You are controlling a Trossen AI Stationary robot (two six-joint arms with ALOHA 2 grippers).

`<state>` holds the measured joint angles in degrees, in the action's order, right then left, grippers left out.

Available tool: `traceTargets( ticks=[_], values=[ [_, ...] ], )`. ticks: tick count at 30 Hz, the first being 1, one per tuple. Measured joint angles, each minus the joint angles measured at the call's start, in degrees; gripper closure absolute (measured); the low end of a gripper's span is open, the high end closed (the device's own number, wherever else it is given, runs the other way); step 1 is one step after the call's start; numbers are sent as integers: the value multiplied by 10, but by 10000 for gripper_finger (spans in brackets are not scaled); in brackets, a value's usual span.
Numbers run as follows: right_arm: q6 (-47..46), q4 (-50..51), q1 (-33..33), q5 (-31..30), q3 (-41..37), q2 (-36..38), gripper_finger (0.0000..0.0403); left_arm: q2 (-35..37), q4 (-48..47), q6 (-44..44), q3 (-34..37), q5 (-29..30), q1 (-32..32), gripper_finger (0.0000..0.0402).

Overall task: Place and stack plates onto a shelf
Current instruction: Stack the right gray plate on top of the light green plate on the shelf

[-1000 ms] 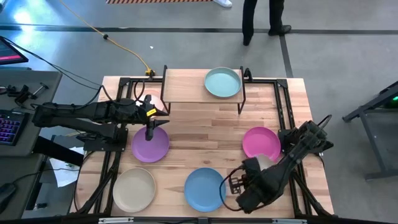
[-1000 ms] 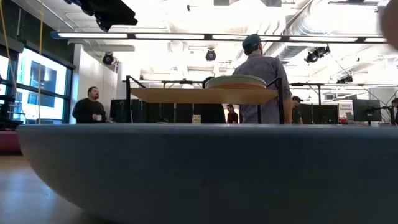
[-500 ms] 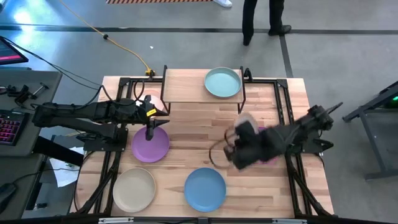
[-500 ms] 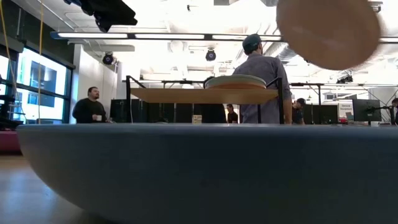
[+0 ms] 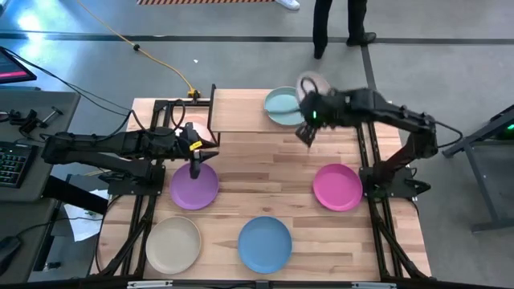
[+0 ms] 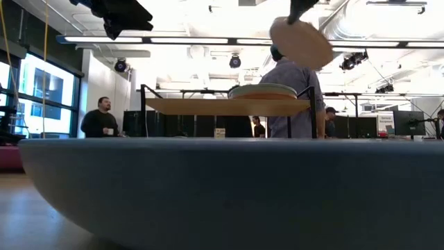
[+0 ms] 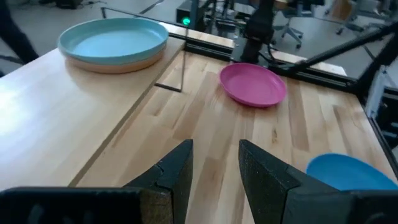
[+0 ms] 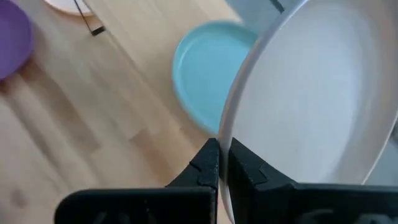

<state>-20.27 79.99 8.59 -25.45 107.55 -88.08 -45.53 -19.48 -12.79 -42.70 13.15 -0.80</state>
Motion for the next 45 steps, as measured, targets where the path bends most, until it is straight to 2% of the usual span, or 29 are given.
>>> traceTargets(
  ticks=[8,13,18,22,26,36,45],
  values=[
    [370,-97,154,115,0,-6,403,0,0,-23,0,75,0,282],
    [509,-93,199,124,-1,-13,403,0,0,-36,0,113,0,282],
    [621,-88,204,151,-1,-20,403,0,0,-36,0,149,0,282],
    [643,-77,200,187,-1,-36,403,0,-1,-36,0,181,1,282],
    [643,-42,198,191,-1,-67,403,0,-1,-44,0,196,1,282],
    [625,-22,173,180,-1,-132,403,0,-3,-46,0,210,1,282],
    [563,-29,148,159,-1,-140,403,0,-4,-46,0,212,1,282]
  ],
)
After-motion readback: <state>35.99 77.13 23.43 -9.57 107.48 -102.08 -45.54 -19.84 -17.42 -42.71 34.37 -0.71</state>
